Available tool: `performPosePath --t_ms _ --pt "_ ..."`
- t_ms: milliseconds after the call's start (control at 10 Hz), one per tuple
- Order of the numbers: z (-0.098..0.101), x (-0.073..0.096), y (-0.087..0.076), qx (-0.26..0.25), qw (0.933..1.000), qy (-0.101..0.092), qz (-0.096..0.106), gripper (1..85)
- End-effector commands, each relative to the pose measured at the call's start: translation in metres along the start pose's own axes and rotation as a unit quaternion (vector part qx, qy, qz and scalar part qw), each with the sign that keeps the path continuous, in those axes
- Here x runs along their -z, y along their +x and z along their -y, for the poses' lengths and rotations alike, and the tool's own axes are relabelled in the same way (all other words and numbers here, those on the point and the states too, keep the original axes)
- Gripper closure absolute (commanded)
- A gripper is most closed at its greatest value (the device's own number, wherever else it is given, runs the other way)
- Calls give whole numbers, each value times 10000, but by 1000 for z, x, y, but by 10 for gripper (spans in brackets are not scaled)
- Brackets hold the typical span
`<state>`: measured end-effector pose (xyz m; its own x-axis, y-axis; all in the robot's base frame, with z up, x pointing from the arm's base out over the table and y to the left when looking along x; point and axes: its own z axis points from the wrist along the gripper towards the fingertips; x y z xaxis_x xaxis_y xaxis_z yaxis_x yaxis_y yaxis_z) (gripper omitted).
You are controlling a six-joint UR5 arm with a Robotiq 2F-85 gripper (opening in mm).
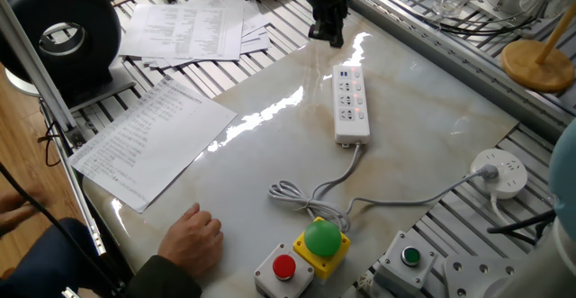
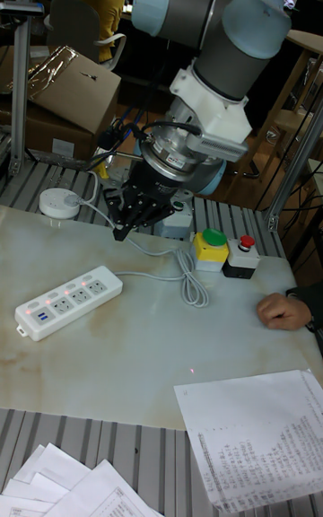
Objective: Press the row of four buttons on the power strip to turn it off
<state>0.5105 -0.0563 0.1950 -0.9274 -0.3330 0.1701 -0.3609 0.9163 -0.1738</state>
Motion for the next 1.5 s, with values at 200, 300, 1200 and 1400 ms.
performPosePath --t_ms 200,300,1200,1400 --pt "2 -65 27 1 9982 -44 590 847" --pt "4 -76 20 75 9969 -4 782 847" --pt "9 -102 59 68 10000 25 4 847" --pt "9 -126 55 -34 10000 73 44 847"
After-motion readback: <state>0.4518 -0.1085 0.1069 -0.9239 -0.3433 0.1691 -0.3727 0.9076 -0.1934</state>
